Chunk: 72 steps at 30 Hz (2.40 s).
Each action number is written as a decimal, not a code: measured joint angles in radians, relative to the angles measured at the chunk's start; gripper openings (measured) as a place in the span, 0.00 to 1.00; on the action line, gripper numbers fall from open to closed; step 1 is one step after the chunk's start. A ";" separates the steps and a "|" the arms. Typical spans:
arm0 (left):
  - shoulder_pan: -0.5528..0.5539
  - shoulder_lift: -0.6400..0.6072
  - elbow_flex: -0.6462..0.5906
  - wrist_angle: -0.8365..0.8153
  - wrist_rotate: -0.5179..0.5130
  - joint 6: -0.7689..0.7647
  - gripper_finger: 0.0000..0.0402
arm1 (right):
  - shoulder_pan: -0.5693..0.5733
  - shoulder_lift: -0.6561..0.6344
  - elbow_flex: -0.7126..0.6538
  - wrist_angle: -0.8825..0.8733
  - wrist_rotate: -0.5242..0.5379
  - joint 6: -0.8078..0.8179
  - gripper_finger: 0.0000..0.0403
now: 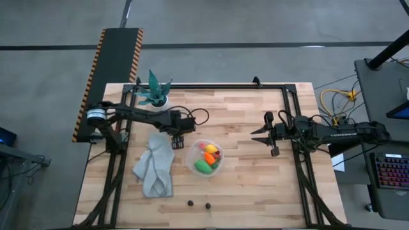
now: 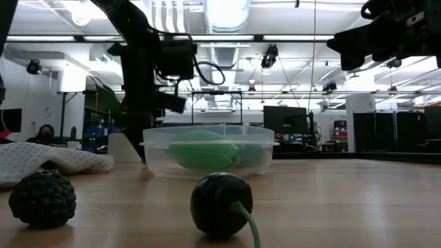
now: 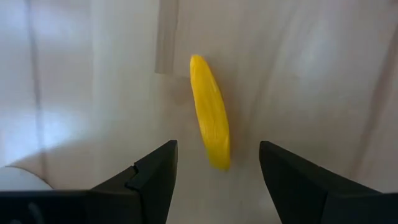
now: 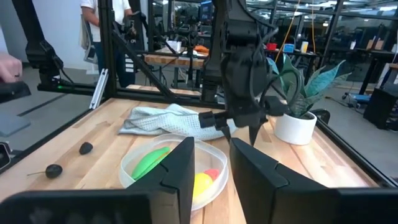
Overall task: Pick and placing Produce into tupperware
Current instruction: Put the yellow corn into the transparent bin
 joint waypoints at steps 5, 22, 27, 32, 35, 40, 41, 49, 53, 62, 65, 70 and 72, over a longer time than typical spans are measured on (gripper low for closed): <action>0.011 0.052 0.010 0.001 0.002 0.002 0.53 | 0.000 0.000 0.000 -0.006 0.000 0.003 0.25; 0.071 0.074 0.035 0.015 0.097 0.038 0.53 | 0.000 0.000 0.000 -0.008 0.000 0.003 0.21; 0.075 0.075 0.033 0.026 0.109 0.067 0.51 | 0.000 0.000 0.000 -0.012 0.000 0.003 0.20; 0.075 0.074 0.023 0.045 0.124 0.087 0.37 | 0.000 0.000 0.000 -0.015 0.000 0.003 0.21; 0.074 0.075 0.018 0.051 0.140 0.118 0.24 | 0.000 0.000 0.000 -0.015 0.000 0.003 0.22; 0.076 0.075 0.009 0.061 0.164 0.212 0.03 | 0.000 0.000 0.000 -0.015 0.000 0.011 0.23; 0.077 0.075 0.009 0.062 0.165 0.218 0.03 | 0.000 0.000 0.000 -0.015 0.000 0.011 0.22; 0.080 0.039 0.037 0.018 0.132 0.237 0.01 | 0.000 0.000 0.000 -0.022 0.000 0.011 0.19; 0.078 -0.013 0.051 0.004 0.125 0.236 0.00 | 0.000 0.000 0.000 -0.023 0.000 0.011 0.18; 0.004 -0.119 0.072 -0.013 0.122 0.202 0.00 | 0.000 0.000 0.000 -0.030 0.000 0.011 0.21; -0.053 -0.125 0.118 -0.004 0.123 0.183 0.00 | 0.000 0.000 0.000 -0.030 0.000 0.011 0.21; -0.166 -0.080 0.210 0.013 0.122 0.194 0.00 | 0.000 0.000 0.000 -0.030 0.000 0.011 0.19; -0.201 -0.054 0.242 0.011 0.117 0.210 0.00 | 0.000 0.000 0.000 -0.030 0.000 0.011 0.18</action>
